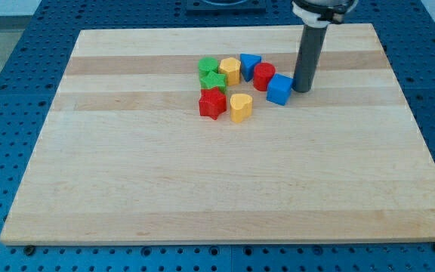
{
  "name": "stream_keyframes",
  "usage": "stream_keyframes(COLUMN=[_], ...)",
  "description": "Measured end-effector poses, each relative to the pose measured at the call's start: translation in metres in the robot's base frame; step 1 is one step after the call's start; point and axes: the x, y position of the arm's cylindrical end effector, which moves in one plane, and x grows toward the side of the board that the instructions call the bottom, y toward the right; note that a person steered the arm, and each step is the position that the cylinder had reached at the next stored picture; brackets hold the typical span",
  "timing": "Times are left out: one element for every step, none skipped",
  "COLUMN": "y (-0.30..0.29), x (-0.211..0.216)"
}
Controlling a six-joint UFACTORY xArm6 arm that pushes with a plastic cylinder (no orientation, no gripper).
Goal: Slightly push the blue triangle into red circle
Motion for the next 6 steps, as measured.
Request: stream_keyframes(y=[-0.005, -0.016, -0.019, 0.014, 0.042, 0.036], x=[0.011, 0.021, 0.021, 0.015, -0.023, -0.085])
